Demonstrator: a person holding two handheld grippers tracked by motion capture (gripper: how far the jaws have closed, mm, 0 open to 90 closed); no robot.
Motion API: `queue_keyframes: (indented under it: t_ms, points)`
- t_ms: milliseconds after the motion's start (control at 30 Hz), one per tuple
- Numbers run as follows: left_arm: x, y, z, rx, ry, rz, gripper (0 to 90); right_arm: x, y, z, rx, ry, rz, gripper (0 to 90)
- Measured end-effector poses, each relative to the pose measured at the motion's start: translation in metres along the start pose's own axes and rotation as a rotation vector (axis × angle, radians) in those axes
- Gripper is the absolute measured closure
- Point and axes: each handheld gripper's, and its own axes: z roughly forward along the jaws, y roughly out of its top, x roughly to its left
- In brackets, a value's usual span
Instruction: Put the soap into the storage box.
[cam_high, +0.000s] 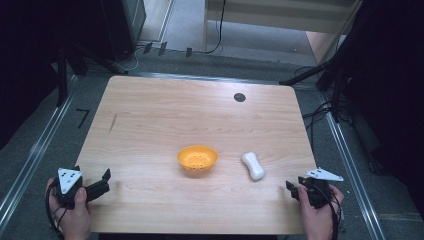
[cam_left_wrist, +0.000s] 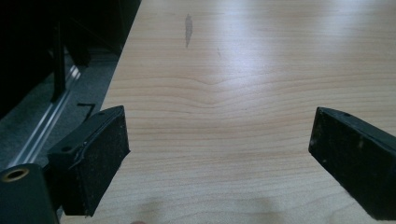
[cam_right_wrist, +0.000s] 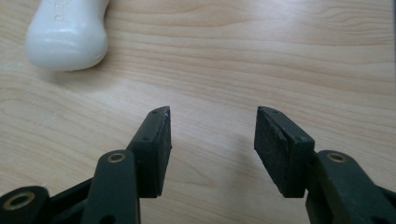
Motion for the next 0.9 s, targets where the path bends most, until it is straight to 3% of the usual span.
queue_keyframes:
  t_ms: [133, 167, 200, 333, 600, 733, 900]
  points:
    - [0.003, -0.001, -0.001, 0.0, -0.013, -0.027, 3.9, 0.007, 0.008, 0.003, 0.038, 0.019, -0.025, 47.8]
    - [0.003, -0.001, -0.001, -0.003, -0.008, -0.02, 4.0, 0.011, 0.011, 0.005, 0.056, 0.034, -0.034, 47.7]
    - [0.0, -0.001, -0.001, 0.0, -0.006, 0.013, 4.0, 0.019, 0.016, 0.008, 0.08, 0.06, -0.044, 47.8]
    - [-0.004, -0.001, -0.001, 0.002, -0.014, 0.053, 4.0, 0.035, 0.031, 0.008, 0.116, 0.064, -0.099, 48.6]
    - [-0.003, -0.001, -0.001, 0.004, -0.021, 0.053, 4.1, 0.05, 0.057, 0.011, 0.176, 0.094, -0.117, 51.2]
    - [-0.005, -0.001, -0.001, 0.008, -0.02, 0.061, 4.0, 0.054, 0.065, 0.016, 0.189, 0.083, -0.115, 53.4]
    - [-0.004, -0.001, -0.001, 0.003, -0.024, 0.056, 4.1, 0.061, 0.076, 0.019, 0.217, 0.096, -0.106, 49.1]
